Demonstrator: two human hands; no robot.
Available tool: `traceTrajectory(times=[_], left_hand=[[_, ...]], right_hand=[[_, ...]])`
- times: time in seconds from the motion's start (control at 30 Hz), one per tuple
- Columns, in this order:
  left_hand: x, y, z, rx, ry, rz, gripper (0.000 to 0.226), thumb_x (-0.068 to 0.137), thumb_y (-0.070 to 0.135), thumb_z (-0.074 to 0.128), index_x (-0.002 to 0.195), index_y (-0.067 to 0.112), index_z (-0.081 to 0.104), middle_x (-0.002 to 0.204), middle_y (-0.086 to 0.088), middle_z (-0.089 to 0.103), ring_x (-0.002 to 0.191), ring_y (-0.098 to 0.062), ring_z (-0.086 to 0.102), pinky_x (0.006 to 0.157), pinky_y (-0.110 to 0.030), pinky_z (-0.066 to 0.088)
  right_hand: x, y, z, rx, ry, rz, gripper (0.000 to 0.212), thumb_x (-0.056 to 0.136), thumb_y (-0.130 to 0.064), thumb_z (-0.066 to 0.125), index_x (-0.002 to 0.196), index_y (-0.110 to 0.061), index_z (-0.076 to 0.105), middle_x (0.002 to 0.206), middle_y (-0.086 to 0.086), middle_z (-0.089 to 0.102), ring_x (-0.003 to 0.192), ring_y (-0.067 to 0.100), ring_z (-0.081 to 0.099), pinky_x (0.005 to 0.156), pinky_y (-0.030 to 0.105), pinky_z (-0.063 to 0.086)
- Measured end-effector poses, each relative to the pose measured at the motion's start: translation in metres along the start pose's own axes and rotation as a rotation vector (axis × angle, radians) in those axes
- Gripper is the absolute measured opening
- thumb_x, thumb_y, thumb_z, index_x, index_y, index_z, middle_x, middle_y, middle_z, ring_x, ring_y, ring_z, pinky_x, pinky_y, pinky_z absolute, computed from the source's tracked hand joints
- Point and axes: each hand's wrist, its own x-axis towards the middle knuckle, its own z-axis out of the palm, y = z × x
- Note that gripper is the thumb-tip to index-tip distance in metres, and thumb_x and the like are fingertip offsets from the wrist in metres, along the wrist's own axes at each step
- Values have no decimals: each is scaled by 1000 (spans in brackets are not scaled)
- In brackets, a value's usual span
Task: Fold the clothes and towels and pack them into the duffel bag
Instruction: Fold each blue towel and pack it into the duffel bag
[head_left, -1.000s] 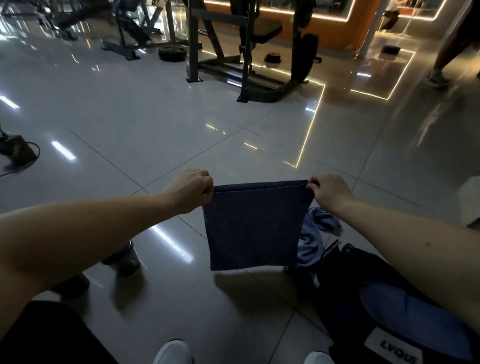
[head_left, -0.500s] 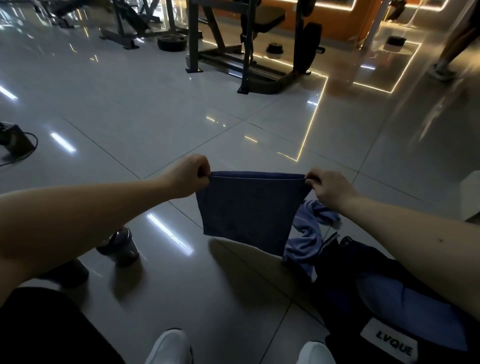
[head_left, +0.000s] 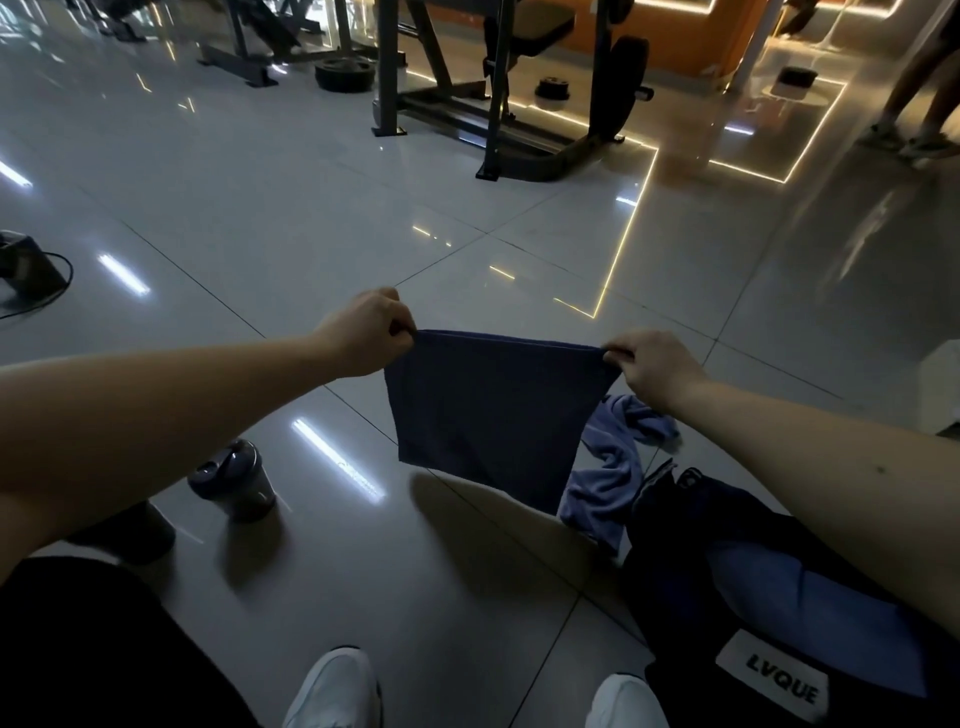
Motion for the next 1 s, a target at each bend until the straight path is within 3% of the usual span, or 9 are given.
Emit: traceTrajectory(times=[0.17, 0.3, 0.37, 0.5, 0.6, 0.7, 0.83, 1.0], left_hand=[[7, 6, 1, -245, -5, -175, 20, 92, 16, 51, 92, 13, 71, 89, -1, 67, 86, -21, 63, 75, -33, 51], [10, 4, 3, -345, 64, -195, 12, 96, 18, 56, 93, 15, 67, 85, 3, 64, 79, -14, 59, 65, -21, 43], [9, 1, 3, -340, 59, -154, 8, 96, 20, 62, 96, 15, 68, 87, 4, 64, 79, -11, 59, 66, -18, 42], [7, -4, 0, -277, -4, -96, 9, 90, 21, 72, 98, 18, 70, 87, 5, 66, 80, -11, 60, 72, -22, 46], [5, -8, 0, -189, -71, -64, 12, 86, 23, 76, 96, 18, 71, 84, 10, 65, 78, -8, 61, 75, -27, 51], [4, -14, 4, -142, -100, -51, 13, 85, 27, 77, 92, 21, 68, 82, 10, 63, 78, -11, 61, 72, -27, 50], [7, -20, 5, -134, -84, -70, 14, 86, 31, 76, 91, 22, 66, 84, 7, 64, 77, -11, 61, 70, -27, 50], [6, -18, 7, -192, -166, -83, 15, 85, 16, 76, 89, 22, 63, 85, 7, 65, 81, -15, 63, 69, -22, 46]], right_hand=[[7, -6, -5, -2, 38, 40, 21, 100, -18, 53, 109, -11, 71, 101, 11, 71, 92, 28, 62, 84, 38, 51], [11, -10, -2, 40, 65, 69, 19, 102, -19, 47, 104, -13, 65, 91, 9, 65, 81, 25, 61, 70, 33, 46], [11, -11, -1, 119, 46, 105, 15, 102, -15, 49, 100, -14, 64, 84, 5, 66, 75, 20, 64, 63, 28, 44], [14, -7, -1, 285, 29, 177, 12, 96, -8, 59, 99, -13, 69, 86, 5, 70, 78, 15, 68, 69, 26, 53], [15, -4, 1, 299, 12, 154, 5, 91, -13, 70, 95, -14, 72, 86, 3, 71, 80, 15, 67, 75, 28, 54], [15, -5, 8, 357, -22, 159, 11, 87, -21, 77, 93, -12, 73, 83, 2, 70, 77, 15, 65, 72, 27, 52], [18, 0, 15, 266, -16, 130, 9, 92, -23, 71, 89, -15, 72, 79, 2, 69, 75, 17, 64, 69, 29, 47], [21, 3, 16, 105, 84, 125, 12, 96, -20, 63, 94, -14, 73, 84, 4, 68, 79, 22, 63, 72, 32, 46]])
